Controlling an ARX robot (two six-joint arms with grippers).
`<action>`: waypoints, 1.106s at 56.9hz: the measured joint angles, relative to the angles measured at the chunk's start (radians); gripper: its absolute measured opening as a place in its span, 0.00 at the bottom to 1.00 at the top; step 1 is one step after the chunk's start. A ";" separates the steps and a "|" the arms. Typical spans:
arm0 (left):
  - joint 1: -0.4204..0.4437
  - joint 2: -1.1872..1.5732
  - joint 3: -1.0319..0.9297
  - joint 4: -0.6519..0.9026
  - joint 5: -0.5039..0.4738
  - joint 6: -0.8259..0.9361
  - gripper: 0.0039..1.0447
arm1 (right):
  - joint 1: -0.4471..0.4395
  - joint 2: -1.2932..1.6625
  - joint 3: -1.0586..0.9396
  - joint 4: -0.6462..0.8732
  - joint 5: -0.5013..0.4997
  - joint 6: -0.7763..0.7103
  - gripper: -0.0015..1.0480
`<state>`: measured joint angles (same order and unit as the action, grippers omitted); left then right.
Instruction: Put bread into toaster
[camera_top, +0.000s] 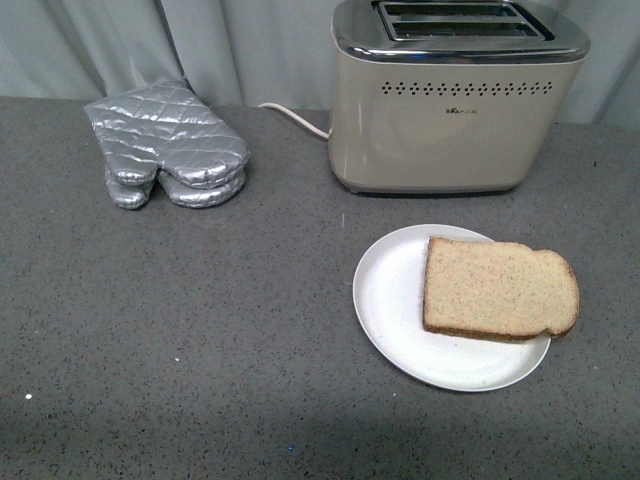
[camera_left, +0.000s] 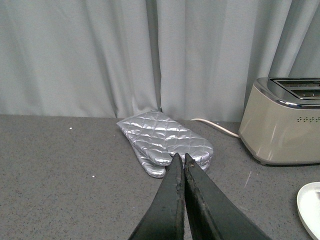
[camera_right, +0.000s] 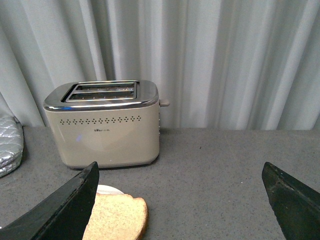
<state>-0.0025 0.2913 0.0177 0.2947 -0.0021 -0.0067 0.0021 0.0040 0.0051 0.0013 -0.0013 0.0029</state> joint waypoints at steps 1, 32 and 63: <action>0.000 -0.007 0.000 -0.006 0.000 0.000 0.03 | 0.000 0.000 0.000 0.000 0.000 0.000 0.91; 0.000 -0.280 0.000 -0.288 0.002 0.000 0.03 | 0.000 0.000 0.000 0.000 0.000 0.000 0.91; 0.000 -0.286 0.000 -0.293 0.002 0.000 0.83 | 0.000 0.000 0.000 0.000 0.000 0.000 0.91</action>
<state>-0.0025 0.0048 0.0181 0.0021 -0.0002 -0.0071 0.0021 0.0040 0.0051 0.0013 -0.0013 0.0029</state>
